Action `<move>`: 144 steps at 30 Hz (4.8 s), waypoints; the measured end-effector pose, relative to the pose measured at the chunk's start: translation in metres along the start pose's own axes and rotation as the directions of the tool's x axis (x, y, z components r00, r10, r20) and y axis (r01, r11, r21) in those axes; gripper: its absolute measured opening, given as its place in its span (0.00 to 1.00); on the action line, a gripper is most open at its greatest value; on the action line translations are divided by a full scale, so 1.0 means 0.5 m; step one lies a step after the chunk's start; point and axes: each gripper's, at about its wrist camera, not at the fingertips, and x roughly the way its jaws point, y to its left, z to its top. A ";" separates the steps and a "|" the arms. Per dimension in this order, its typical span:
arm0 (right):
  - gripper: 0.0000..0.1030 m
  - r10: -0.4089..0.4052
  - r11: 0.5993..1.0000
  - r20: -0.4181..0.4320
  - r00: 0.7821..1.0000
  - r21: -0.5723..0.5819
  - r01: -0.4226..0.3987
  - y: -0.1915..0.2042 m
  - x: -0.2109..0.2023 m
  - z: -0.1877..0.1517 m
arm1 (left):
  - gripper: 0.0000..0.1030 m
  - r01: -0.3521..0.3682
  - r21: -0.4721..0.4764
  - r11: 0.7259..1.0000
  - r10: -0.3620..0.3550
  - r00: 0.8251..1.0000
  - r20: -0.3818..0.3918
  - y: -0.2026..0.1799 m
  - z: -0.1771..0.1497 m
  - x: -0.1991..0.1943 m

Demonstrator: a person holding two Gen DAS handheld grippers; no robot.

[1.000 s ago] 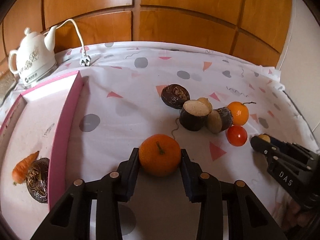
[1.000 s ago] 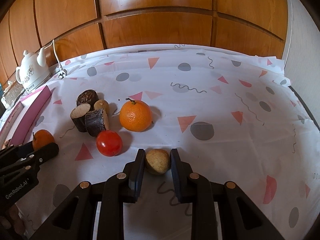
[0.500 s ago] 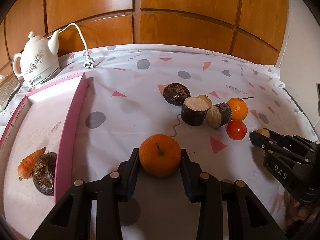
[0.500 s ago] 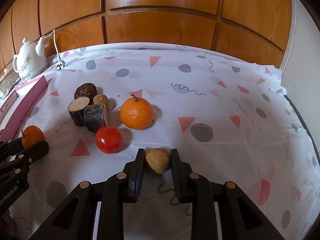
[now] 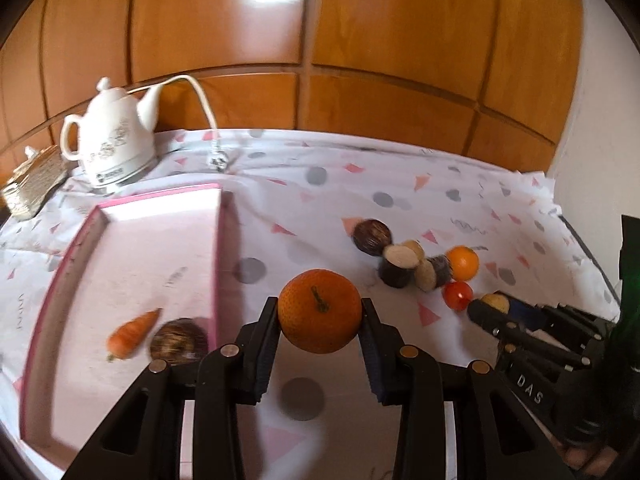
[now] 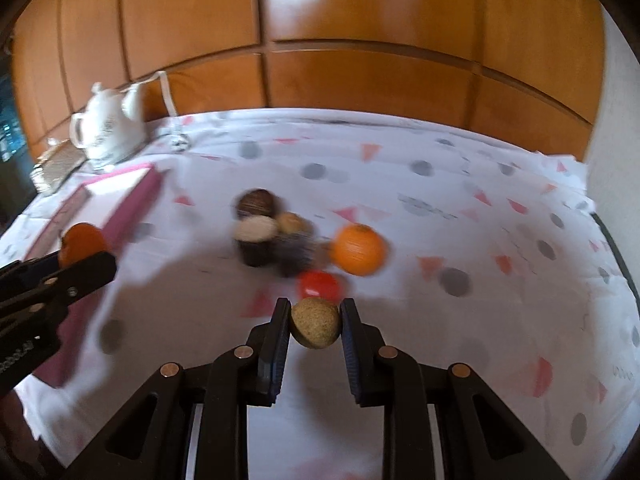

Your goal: Organize fruits

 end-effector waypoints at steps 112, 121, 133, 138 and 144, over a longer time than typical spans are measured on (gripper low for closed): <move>0.34 0.091 0.976 -0.044 0.995 0.201 -0.080 -0.054 0.059 -0.011 | 0.56 0.181 0.073 0.981 -0.164 0.966 -0.200 -0.100 0.067 0.216; 0.34 0.100 0.978 -0.046 0.994 0.190 -0.089 -0.055 0.070 -0.008 | 0.56 0.211 0.038 0.977 -0.199 0.960 -0.196 -0.114 0.070 0.251; 0.34 0.103 0.980 -0.054 0.993 0.177 -0.092 -0.050 0.085 0.002 | 0.37 0.224 -0.017 0.974 -0.224 0.961 -0.161 -0.087 0.048 0.210; 0.33 0.090 0.984 -0.056 0.994 0.160 -0.080 -0.046 0.090 0.006 | 0.37 0.156 0.004 0.988 -0.155 0.983 -0.100 -0.068 0.019 0.151; 0.28 0.065 0.991 -0.058 0.996 0.118 -0.058 -0.033 0.095 0.006 | 0.37 0.127 0.020 0.992 -0.125 0.989 -0.081 -0.063 -0.009 0.148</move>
